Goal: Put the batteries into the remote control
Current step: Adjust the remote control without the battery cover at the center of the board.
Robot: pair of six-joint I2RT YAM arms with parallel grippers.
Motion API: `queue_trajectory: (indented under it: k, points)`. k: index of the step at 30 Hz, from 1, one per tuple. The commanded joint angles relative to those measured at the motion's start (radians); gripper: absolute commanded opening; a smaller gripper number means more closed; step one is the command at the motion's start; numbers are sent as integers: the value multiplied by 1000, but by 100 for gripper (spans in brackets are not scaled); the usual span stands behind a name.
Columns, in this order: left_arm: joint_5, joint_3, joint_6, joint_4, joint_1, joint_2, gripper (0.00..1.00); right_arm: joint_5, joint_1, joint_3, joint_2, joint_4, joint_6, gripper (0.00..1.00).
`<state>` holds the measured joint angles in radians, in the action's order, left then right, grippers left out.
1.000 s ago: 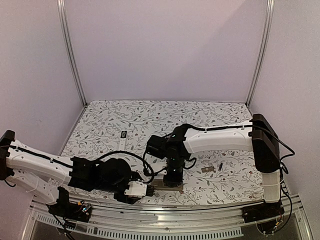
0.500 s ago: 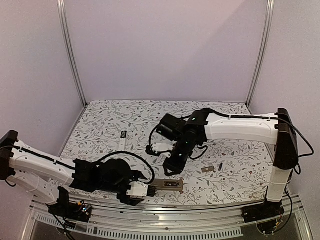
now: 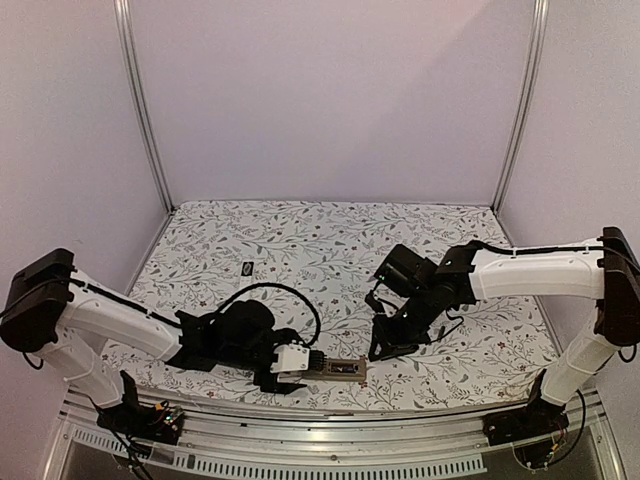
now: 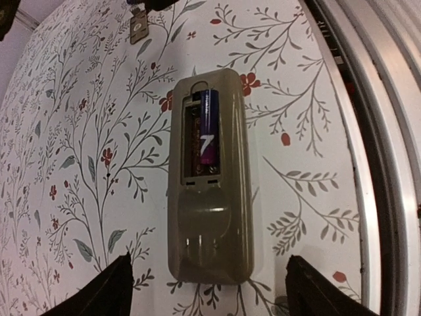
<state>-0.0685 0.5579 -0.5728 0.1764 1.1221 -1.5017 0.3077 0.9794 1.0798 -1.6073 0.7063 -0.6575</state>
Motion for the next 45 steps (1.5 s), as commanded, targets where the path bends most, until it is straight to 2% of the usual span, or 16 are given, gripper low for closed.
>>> queue_trajectory:
  k: [1,12,16,23,34,45]
  points:
    - [-86,43,16,22,-10,-66,79,38,3,-17,19,-65,-87,25]
    - [-47,76,50,73,-13,-174,75,70,4,-33,-12,-92,-76,24]
    - [-52,81,76,57,-13,-188,64,72,4,-37,-13,-92,-76,24]
    - [-75,94,118,11,-11,-177,50,70,4,-25,-27,-84,-64,24]
    - [19,87,215,12,49,-181,51,99,4,-28,-71,-146,-70,23]
    - [130,66,166,74,66,-197,52,76,4,36,-162,-146,-15,21]
